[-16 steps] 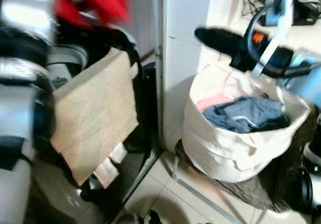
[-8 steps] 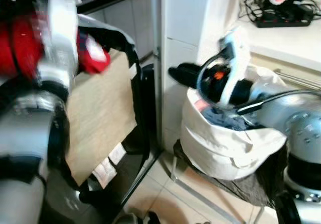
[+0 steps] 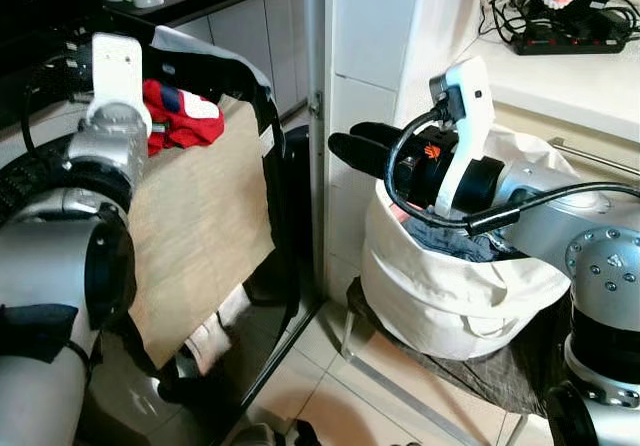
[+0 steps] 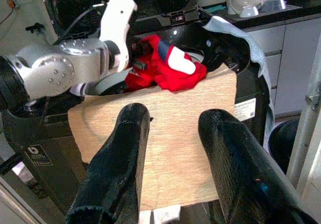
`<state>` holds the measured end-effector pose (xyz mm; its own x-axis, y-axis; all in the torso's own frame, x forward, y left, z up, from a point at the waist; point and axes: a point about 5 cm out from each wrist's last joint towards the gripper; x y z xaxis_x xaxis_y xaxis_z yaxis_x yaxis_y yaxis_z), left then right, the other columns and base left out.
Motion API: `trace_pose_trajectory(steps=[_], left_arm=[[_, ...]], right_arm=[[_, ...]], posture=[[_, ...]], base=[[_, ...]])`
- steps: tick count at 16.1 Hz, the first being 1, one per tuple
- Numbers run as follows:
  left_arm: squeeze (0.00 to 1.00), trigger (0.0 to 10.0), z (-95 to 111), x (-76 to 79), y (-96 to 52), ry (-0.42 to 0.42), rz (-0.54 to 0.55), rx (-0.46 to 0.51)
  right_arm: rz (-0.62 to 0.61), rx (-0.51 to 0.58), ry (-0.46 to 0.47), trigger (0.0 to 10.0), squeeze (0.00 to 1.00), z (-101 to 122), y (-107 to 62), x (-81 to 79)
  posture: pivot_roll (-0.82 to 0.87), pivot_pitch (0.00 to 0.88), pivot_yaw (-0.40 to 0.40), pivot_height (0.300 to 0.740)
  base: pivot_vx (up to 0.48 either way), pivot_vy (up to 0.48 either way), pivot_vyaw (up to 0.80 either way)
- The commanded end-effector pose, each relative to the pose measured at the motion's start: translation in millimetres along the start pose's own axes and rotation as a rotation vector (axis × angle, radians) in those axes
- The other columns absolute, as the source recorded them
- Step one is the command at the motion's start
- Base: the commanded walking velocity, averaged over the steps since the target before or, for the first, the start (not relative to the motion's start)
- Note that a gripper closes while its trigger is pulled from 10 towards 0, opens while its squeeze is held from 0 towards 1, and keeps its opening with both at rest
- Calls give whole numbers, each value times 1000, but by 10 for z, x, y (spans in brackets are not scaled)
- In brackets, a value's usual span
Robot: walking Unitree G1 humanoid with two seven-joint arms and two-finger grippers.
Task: Clothes washing
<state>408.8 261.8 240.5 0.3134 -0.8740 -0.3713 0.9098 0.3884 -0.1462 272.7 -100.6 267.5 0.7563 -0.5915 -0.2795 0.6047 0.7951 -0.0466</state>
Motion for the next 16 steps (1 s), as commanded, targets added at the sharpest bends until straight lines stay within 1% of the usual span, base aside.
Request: trace_pose_trajectory(steps=[1,2,4,5,6,7,8,9,10,11,12,13,14,15,16], left_arm=[[1000,10000,205,-126,-3,-37,17,60],[1000,10000,262,-181,-7,-57,43,79],[1000,10000,439,-387,-30,-40,166,159],[1000,10000,460,-410,-35,-40,182,170],[1000,10000,528,-487,-51,-12,236,202],[1000,10000,552,-531,-59,7,262,213],[1000,10000,528,-517,-52,25,245,197],[1000,10000,385,-327,-18,66,99,125],[59,10000,329,-193,-12,86,22,106],[0,10000,340,-98,-18,68,-28,128],[0,10000,427,245,-72,-58,-210,229],[0,10000,457,437,-119,-113,-328,274],[0,10000,499,608,-184,-144,-450,348],[0,10000,519,680,-219,-173,-509,384],[0,10000,531,758,-260,-201,-577,418]], right_arm=[[0,5,-1,10000,0,6,26,-4],[-13,15,8,10000,0,14,30,14],[-48,35,15,10000,0,36,34,58],[-51,37,16,10000,0,39,36,62],[-62,45,22,10000,0,44,39,75],[-65,51,28,10000,0,43,45,76],[-63,50,30,10000,0,36,49,70],[-55,37,28,10000,0,16,49,56],[-61,33,22,10000,0,10,44,60],[-93,28,7,10000,0,7,35,92],[-273,12,-29,10000,0,-24,1,298],[-382,28,3,10000,0,-37,-31,433],[-478,21,-44,10000,0,-55,-88,550],[-516,8,-82,10000,0,-71,-116,603],[-548,-18,-100,10000,0,-105,-145,672]], posture=[[-106,0,70,740],[-106,0,72,740],[-107,0,76,740],[-107,0,76,740],[-106,0,78,740],[-105,0,79,740],[-105,0,79,740],[-102,0,78,740],[-104,0,81,740],[-106,0,82,740],[-111,0,86,740],[-109,0,80,740],[-104,0,76,740],[-104,0,76,740],[-104,0,75,740]], base=[[0,0,0],[0,0,0],[0,0,0],[0,0,0],[0,0,0],[0,0,0],[0,0,0],[0,0,0],[0,0,0],[0,0,0],[0,0,0],[0,0,0],[0,0,0],[0,0,0],[0,0,0]])
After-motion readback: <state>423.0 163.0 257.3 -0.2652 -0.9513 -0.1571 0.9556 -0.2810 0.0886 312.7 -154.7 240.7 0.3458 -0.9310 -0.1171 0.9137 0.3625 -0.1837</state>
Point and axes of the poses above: a point about 5 cm out from each wrist's last joint towards the gripper, its own y axis pointing out of the wrist towards the gripper, its own z axis along the axis of the wrist's last joint, x = y × z, and after that the axes turned 6 degrees about y, right-handed
